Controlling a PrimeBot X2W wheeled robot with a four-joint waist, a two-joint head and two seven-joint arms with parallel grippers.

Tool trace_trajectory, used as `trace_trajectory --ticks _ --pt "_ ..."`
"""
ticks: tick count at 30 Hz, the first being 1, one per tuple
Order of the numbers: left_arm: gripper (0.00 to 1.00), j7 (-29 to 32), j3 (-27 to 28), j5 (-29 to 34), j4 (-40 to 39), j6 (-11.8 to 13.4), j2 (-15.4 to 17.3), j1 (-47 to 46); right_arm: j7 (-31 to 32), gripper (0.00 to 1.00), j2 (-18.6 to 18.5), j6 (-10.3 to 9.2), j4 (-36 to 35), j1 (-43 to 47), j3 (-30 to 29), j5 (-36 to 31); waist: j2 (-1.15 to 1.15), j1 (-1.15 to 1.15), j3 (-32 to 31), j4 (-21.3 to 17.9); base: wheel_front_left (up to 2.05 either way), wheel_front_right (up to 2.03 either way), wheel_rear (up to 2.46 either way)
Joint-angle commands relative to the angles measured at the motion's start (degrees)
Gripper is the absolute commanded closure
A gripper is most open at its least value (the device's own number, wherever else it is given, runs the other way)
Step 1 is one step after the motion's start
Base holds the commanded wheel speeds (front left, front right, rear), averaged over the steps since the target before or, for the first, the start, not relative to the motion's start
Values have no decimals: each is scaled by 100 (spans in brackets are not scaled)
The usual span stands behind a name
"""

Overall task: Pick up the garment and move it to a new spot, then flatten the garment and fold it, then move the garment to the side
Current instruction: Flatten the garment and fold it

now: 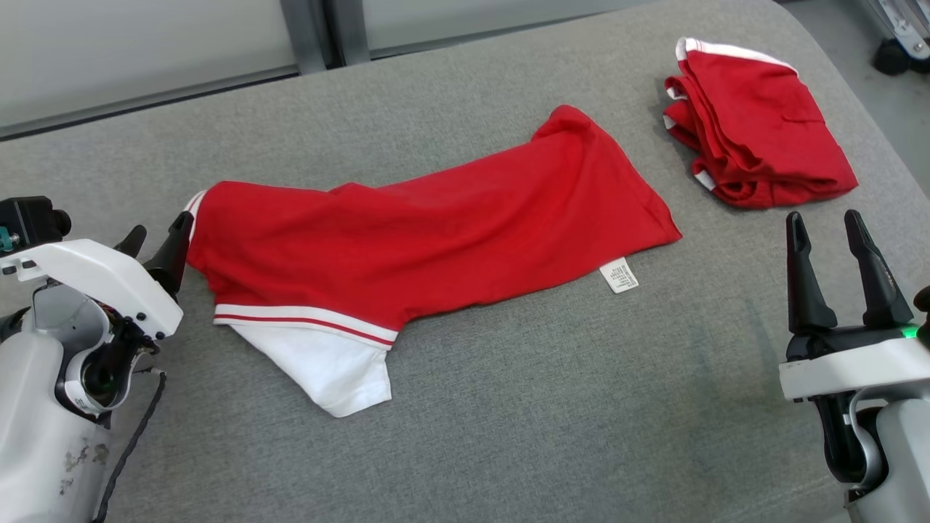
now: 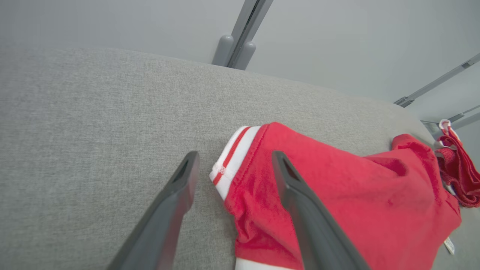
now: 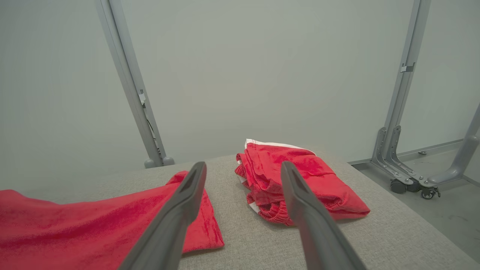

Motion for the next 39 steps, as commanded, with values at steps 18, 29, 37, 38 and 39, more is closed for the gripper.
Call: trace_trajectory --ticks 18,29,37,38,39 --pt "0 -2239 -239 1202 -2080 671 -271 1835 32 0 -45 -2 -114 498 -6 -129 0 0 -738 870 0 0 0" --pt "0 -2128 -624 1031 -2508 854 -734 2536 124 0 -1 -2 -199 637 -77 -133 0 0 -731 1127 0 0 0" --pt "0 -1259 -992 525 -1934 498 -891 2403 195 0 -16 -2 -264 530 -24 -138 0 0 -710 1059 0 0 0" --pt "0 -1123 -1039 421 -1814 438 -937 2369 195 0 -11 -2 -261 518 -4 -133 0 0 -692 1028 0 0 0" --pt "0 -1028 -1074 313 -1710 364 -1007 2308 195 0 -4 -2 -259 496 7 -128 0 0 -670 991 0 0 0"
